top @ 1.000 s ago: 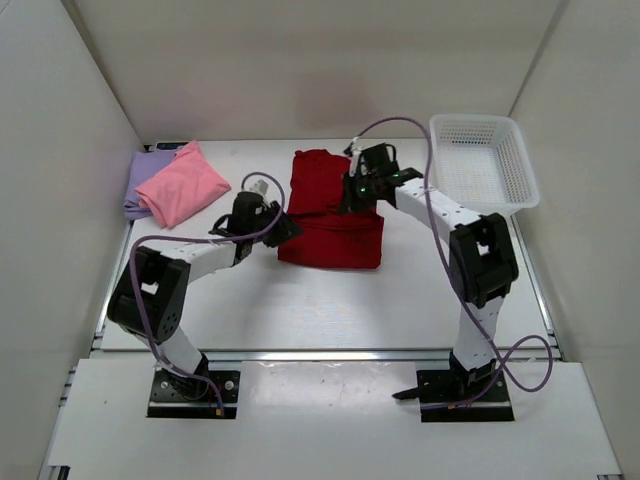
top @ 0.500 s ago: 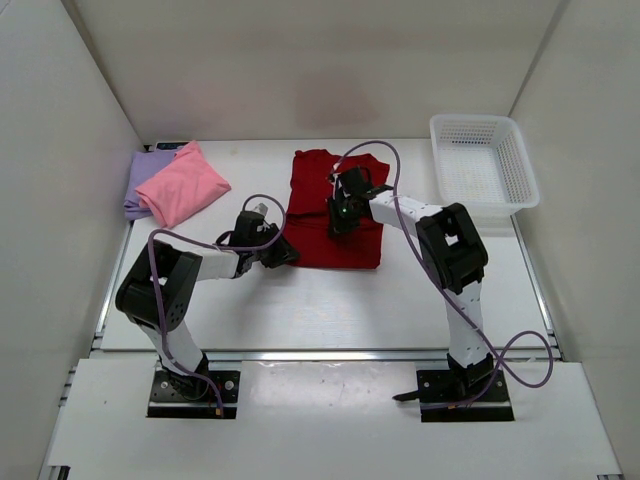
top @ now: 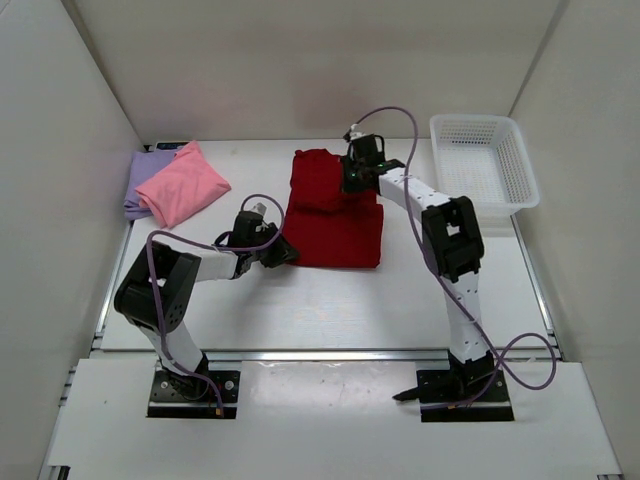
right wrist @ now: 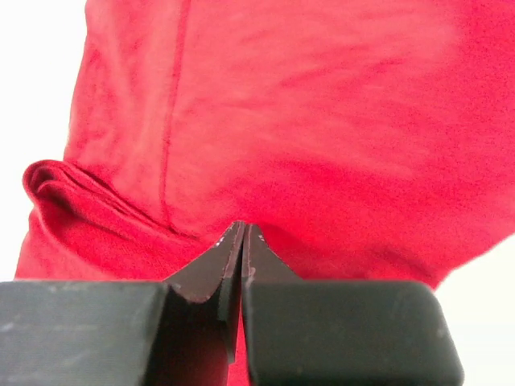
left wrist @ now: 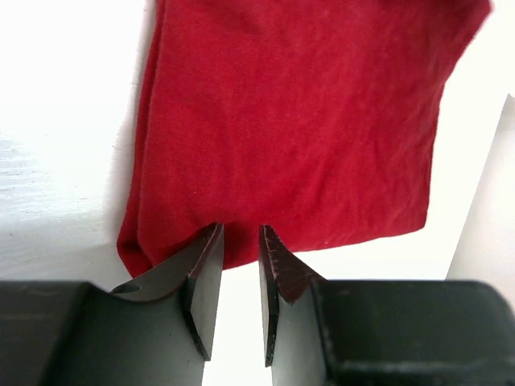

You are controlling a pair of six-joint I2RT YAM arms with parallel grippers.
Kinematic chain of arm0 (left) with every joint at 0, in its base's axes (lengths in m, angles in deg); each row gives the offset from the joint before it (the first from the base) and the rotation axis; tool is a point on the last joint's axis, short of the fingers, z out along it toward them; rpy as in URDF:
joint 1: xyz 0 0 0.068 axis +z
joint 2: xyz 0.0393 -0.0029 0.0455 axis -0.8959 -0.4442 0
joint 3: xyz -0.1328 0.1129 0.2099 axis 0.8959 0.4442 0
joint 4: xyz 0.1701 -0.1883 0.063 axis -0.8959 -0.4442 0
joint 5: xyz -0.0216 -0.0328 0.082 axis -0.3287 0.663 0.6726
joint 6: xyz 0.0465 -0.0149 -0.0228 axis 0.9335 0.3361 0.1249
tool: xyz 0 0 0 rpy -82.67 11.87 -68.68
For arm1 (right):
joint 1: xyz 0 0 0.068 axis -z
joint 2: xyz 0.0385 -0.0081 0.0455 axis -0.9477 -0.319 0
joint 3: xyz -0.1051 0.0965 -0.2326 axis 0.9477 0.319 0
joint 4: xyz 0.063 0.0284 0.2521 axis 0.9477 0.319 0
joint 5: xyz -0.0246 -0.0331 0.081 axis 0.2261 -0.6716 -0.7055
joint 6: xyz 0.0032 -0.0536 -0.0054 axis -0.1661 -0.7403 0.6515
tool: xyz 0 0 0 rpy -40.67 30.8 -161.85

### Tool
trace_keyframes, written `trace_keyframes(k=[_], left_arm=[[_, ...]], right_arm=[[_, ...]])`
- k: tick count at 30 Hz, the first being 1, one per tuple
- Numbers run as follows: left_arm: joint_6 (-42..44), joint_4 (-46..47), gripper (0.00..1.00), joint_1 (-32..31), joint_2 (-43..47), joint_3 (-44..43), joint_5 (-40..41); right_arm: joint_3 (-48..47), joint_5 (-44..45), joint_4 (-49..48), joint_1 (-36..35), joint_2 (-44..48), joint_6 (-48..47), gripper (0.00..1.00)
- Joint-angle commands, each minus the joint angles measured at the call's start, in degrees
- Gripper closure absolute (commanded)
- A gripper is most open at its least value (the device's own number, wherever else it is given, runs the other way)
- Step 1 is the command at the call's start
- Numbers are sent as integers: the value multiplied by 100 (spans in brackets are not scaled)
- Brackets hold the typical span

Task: Fold and stack the t-shirts
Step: Fold the folded rectangular tshirt in 1/3 of the way

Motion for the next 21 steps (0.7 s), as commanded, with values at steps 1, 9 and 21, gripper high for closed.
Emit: trace_keyframes(k=[1,9,21], left_arm=[[8,-58,65,24,406,-97,35],[26,-172,65,270,591,-115,-53],[438,-787,50,569,1039,280,158]], right_arm=[[487,-151,-255,105,1133,37,100],[2688,-1197,-1163,-80,1798,415,100],[771,-3032,-959,816,-138,1187,100]])
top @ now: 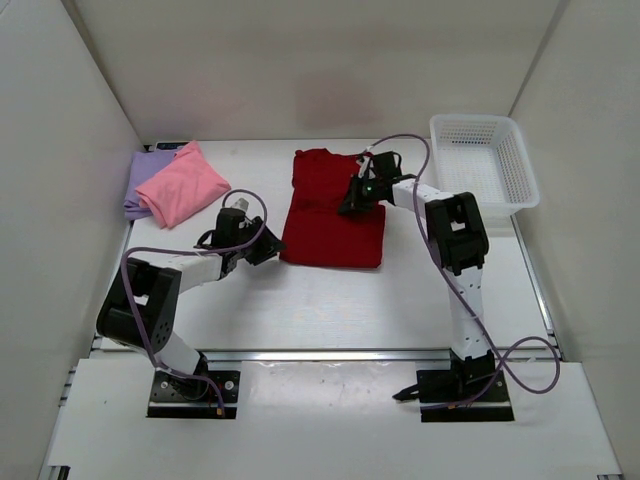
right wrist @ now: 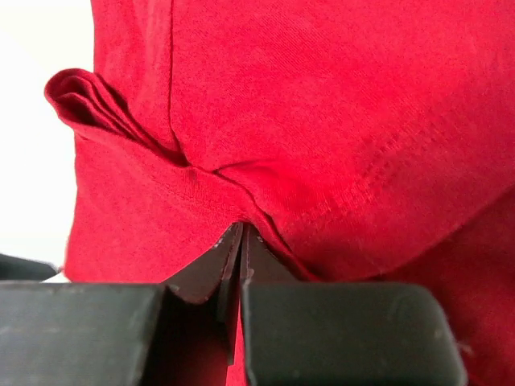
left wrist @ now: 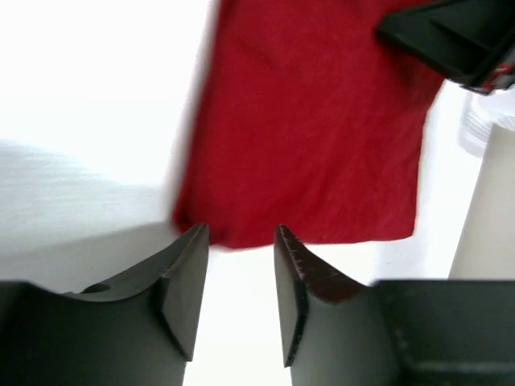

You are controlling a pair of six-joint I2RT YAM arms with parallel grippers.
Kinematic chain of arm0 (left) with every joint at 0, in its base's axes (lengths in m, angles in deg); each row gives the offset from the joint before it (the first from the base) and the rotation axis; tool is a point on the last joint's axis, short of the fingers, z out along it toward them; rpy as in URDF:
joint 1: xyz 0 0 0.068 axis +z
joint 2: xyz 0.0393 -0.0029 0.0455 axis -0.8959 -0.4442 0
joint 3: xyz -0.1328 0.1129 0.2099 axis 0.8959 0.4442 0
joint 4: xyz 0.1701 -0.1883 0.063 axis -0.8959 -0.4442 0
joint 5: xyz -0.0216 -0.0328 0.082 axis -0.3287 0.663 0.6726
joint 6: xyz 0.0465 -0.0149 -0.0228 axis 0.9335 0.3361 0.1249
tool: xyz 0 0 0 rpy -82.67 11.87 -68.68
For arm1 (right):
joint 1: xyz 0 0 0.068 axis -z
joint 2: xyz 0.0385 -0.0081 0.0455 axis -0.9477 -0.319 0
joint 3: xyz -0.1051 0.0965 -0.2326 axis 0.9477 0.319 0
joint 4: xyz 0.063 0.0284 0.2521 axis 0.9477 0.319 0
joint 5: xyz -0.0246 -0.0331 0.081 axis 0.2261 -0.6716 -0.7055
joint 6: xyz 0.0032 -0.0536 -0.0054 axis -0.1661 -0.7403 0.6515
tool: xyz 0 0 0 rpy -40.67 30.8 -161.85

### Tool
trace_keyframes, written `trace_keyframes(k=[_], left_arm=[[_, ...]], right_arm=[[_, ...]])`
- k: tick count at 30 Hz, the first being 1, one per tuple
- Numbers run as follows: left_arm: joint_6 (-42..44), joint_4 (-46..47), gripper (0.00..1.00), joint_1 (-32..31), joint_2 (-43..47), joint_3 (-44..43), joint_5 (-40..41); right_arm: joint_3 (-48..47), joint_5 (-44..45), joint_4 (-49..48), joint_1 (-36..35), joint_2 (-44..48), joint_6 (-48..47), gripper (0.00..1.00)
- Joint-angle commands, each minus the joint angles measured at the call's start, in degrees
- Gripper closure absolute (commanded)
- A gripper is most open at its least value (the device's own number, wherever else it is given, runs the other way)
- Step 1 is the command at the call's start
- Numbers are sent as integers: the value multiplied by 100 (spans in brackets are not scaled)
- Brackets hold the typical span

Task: Fold and stack the t-shirts
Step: Fold the folded rectangular tshirt in 1/3 of the way, then grab one side of the 2/3 rectangular tshirt with both arms

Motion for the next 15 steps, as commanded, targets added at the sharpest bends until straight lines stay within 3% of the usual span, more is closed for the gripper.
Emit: trace_keyframes(k=[1,4,6,8,11,15], left_arm=[[226,-276,47,119,215,141,157],[306,-329,44,119,-30,70,80],[244,-338,48,145,-189,27,70],[139,-93,51,207,-312,26,-52],[-168,392,43,251,-269,229,-343],[-90,506,33,67,-207,201,-378]], right_arm=[[-82,-909,-417,318,67,491,100],[577,-1210,-1066,398,567,868,99],[1251,-1315,-1533,459,1145,1201,90],[1848,-1246,-1964,494,1602,1397,74],[2905,-983,-2281,590,2526,1537,64],[4651,-473,-2597,740,3773,1695,63]])
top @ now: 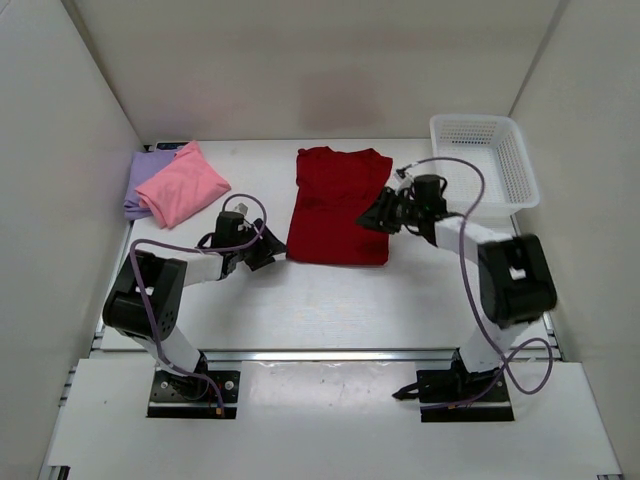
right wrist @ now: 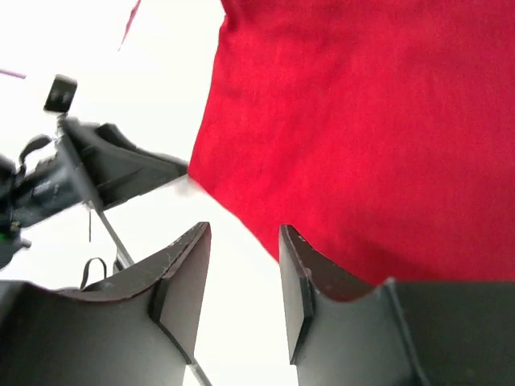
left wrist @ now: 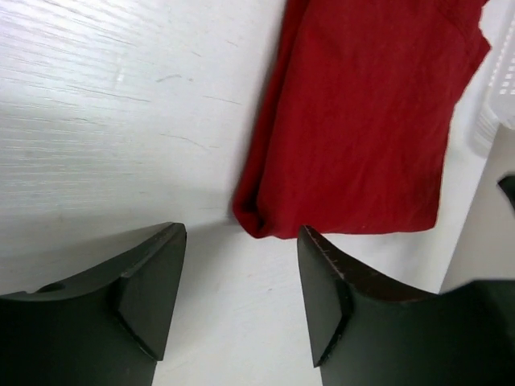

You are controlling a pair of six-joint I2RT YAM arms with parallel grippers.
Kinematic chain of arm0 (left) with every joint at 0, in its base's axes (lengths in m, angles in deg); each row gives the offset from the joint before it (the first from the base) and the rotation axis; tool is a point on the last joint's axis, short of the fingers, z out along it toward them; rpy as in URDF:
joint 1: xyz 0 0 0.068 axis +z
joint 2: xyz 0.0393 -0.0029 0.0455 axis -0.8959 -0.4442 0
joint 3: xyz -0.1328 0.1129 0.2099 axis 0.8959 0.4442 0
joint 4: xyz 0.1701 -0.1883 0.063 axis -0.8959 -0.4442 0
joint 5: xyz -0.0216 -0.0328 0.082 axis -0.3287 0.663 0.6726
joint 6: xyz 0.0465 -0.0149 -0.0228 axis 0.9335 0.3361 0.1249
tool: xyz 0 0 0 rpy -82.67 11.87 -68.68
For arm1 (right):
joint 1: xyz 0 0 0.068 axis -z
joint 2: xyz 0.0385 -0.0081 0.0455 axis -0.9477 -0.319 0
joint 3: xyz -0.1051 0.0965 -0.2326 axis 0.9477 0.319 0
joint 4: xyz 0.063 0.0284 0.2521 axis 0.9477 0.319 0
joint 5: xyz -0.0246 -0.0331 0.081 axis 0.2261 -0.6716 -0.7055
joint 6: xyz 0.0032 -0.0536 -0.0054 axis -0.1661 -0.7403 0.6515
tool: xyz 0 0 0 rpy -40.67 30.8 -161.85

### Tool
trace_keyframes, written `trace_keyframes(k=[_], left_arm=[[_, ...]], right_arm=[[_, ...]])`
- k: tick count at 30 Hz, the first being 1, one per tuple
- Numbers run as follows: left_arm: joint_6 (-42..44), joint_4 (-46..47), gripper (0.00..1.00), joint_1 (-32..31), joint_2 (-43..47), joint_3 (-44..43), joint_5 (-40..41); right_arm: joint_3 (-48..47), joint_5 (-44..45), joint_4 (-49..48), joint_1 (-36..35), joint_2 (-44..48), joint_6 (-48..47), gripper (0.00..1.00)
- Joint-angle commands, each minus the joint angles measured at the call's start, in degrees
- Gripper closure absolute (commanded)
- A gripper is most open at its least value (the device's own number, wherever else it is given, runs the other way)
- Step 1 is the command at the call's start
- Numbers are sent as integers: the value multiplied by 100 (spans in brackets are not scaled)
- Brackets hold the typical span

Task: Fold and stack the t-shirts
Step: Grab one side of the 2/3 rectangular tshirt with both arms

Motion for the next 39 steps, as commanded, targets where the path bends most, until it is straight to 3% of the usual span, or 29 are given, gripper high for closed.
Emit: trace_keyframes(k=[1,5,7,9,13,19,32,34,39], left_arm=[[-68,379,31,-102,206,77,-153],[116,-84,36,-295,40,-177,31],[64,19,45,-313,-39,-116,84],[29,55,45,-330,-65,-63,163],[-7,134,43,-435,-259,-221,164],[-121,230,56,-409,-505,-256,128],[-173,318,81,-383,-523,-230,155],[-113,310,88,-374,-470,-239,190],[-130,283,94,-322,-514,-265,243]], right_arm=[[1314,391,-675,207,1003,286,64],[2573,865,-579,444,2041,180,64],[2978,1067,-683,532,2376,259,59],[3269,1165,-771,602,2588,330,54],[3218,823,-1009,840,2229,321,47],[3051,400,-1746,876,1298,655,46],[2734,251,-1888,656,541,866,74],[2673,321,-1923,638,497,936,77],[2515,523,-2002,568,383,910,80]])
